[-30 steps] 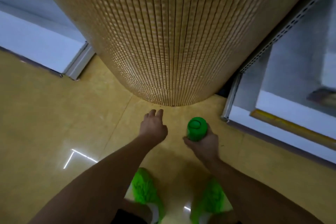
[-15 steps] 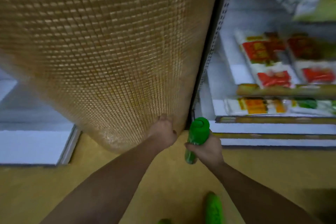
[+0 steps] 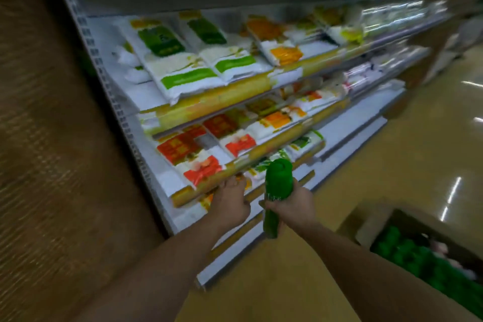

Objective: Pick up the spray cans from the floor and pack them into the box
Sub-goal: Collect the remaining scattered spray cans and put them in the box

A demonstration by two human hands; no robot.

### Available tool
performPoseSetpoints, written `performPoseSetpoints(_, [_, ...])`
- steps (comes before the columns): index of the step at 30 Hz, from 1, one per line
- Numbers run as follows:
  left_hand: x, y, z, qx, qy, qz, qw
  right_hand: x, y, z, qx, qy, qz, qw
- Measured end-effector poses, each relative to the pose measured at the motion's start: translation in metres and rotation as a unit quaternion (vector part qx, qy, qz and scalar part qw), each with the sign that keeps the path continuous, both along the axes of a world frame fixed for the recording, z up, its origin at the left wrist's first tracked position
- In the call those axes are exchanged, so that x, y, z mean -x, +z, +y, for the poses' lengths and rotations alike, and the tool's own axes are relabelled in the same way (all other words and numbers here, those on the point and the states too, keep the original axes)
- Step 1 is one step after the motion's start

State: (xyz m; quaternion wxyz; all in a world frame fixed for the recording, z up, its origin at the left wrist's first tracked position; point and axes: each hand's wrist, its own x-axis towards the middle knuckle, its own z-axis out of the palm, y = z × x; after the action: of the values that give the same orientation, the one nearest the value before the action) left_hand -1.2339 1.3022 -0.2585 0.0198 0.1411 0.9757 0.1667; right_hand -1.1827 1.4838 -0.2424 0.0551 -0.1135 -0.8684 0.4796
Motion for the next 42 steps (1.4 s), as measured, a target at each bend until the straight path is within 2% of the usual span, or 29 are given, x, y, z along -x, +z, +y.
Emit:
performPoseSetpoints(8, [0.085, 0.034, 0.188, 0.002, -0.103, 0.007, 0.995, 0.042, 0.015, 0.19, 0.051, -0.132, 0.004, 0.99])
performPoseSetpoints(14, [0.136, 0.042, 0.314, -0.016, -0.185, -0.002, 0.983, 0.066, 0.035, 0.299, 0.077, -0.215, 0.017, 0.973])
performPoseSetpoints(23, [0.216, 0.051, 0.488, -0.001, -0.342, 0.009, 0.94, 0.096, 0.035, 0.407, 0.121, -0.366, 0.027, 0.922])
performPoseSetpoints(30, [0.235, 0.044, 0.587, 0.016, -0.46, -0.02, 0.887, 0.102, 0.041, 0.465, 0.145, -0.495, 0.042, 0.856])
performPoseSetpoints(36, [0.234, 0.028, 0.663, 0.028, -0.509, -0.037, 0.859, 0.093, 0.031, 0.53, 0.15, -0.58, 0.086, 0.796])
performPoseSetpoints(39, [0.233, 0.017, 0.71, 0.03, -0.517, -0.053, 0.854, 0.089, 0.015, 0.572, 0.155, -0.587, 0.075, 0.791])
performPoseSetpoints(42, [0.232, 0.005, 0.759, 0.027, -0.513, -0.063, 0.856, 0.091, -0.006, 0.62, 0.171, -0.567, 0.059, 0.803])
